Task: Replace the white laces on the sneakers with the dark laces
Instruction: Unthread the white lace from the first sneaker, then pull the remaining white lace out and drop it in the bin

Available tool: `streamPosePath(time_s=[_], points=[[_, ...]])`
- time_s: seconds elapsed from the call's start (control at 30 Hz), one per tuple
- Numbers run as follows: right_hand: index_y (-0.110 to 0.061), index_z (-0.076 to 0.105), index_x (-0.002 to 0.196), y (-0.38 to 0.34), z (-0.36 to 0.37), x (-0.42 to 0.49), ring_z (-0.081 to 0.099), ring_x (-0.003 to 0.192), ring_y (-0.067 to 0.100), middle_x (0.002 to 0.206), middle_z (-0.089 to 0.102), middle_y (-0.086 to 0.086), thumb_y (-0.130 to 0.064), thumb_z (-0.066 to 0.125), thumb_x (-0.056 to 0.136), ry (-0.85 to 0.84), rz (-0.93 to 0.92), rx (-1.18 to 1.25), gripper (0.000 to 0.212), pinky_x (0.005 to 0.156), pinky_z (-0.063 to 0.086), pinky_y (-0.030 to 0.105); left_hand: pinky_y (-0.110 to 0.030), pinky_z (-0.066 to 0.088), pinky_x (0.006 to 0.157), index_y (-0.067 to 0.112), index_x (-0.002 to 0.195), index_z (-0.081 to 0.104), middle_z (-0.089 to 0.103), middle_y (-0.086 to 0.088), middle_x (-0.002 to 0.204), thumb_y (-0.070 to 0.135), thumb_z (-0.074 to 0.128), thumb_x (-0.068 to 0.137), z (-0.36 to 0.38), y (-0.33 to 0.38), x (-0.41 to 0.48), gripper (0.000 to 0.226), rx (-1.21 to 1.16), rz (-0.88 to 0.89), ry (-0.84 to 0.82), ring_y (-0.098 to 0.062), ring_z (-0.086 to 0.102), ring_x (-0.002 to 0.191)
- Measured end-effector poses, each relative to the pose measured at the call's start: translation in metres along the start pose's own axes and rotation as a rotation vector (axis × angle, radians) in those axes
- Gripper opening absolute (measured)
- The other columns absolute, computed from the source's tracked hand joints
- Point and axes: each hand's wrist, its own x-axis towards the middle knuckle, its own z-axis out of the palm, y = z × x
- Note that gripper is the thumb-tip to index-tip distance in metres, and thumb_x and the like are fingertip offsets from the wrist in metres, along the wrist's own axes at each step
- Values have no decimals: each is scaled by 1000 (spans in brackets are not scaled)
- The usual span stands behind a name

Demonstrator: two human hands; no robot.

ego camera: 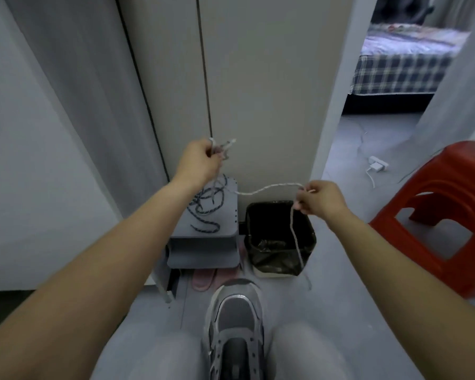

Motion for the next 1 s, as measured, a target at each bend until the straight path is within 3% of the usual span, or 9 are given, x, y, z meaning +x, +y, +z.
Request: streamPosePath(time_s=[0.1,0.2,0.3,0.5,0.6,0.7,0.77,0.87,1.0], points=[[-8,51,70,-26,-13,27,56,37,5,65,56,14,0,57,90,-19,-61,179,22,43,51,18,-23,51,61,9,85,57,61,-4,76,4,52,92,53,0,19,11,51,32,-121,-18,61,72],[-6,56,78,-33,-27,57,60,44,6,69,61,14,-4,58,90,15,-105,159,13,51,54,19,-41,56,81,6,81,57,67,-14,91,0,55,87,102,-9,48,9,53,-20,-233,-29,66,87],[-3,59,87,-27,-34,87,63,49,10,72,64,14,-6,59,90,67,-107,139,5,56,55,23,-49,55,80,15,69,47,64,-27,98,-4,59,84,137,-24,75,27,-10,-122,-242,-33,67,87],[-4,61,87,0,-30,130,65,58,16,76,64,14,-7,59,91,65,-40,163,5,60,55,26,-32,56,61,9,63,48,58,-13,90,-9,59,85,194,-55,106,30,-178,-352,-292,-21,57,62],[-6,65,95,22,-14,143,68,72,22,81,67,14,-13,58,91,11,-53,55,10,78,56,38,-43,55,82,11,62,48,56,-11,83,0,61,85,209,-76,105,29,-4,-310,-401,-24,58,79],[-4,56,124,57,3,138,59,107,32,115,63,16,-27,53,94,-121,-42,-366,38,97,44,37,-36,50,87,5,89,62,58,-12,95,14,56,92,206,-97,76,11,246,-348,-670,-27,59,95],[-6,43,137,85,10,125,49,121,29,135,51,13,-34,51,94,-215,-21,-530,52,100,38,30,-34,48,86,3,110,59,58,-9,105,25,56,94,192,-112,53,28,381,-340,-769,-23,58,98],[-10,27,146,120,15,87,37,134,23,149,35,9,-38,51,94,-368,49,-526,64,109,30,28,-28,43,91,9,133,47,55,-9,128,33,56,92,152,-133,12,48,450,-255,-689,-22,54,113],[-15,37,141,141,17,18,52,120,19,136,51,3,-35,55,93,-490,65,-516,55,94,35,19,-27,46,84,12,125,54,62,-4,111,30,57,91,70,-122,-64,39,264,-287,-408,-17,60,98]])
